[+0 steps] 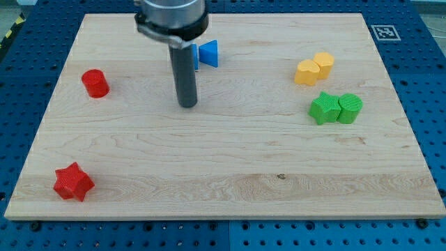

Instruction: Slide the red star towards the center of the board

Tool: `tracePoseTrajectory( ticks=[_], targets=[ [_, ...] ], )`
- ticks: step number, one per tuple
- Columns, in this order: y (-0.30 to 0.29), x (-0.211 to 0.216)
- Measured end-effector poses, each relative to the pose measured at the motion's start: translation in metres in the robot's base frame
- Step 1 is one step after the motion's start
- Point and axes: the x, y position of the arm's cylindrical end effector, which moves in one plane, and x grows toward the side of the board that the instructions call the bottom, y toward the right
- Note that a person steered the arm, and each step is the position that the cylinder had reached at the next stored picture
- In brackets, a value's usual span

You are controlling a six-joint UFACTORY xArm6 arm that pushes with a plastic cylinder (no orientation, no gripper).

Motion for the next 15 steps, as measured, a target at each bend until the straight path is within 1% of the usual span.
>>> tracePoseTrajectory(
  ticks=[2,3,5,6,7,8,9,10,11,12,14,15],
  targets=[
    [-0.004,0.089],
    [-0.036,0.103],
    [-0.167,0.086],
    [-0.209,0.08],
    [-0.211,0.119],
    [-0.204,0.141],
    [-0.161,0.157],
    [-0.144,0.15],
    [-0.132,0.126],
    [-0.121,0.117],
    [-0.12,0.142],
    [-0.12,0.142]
  ],
)
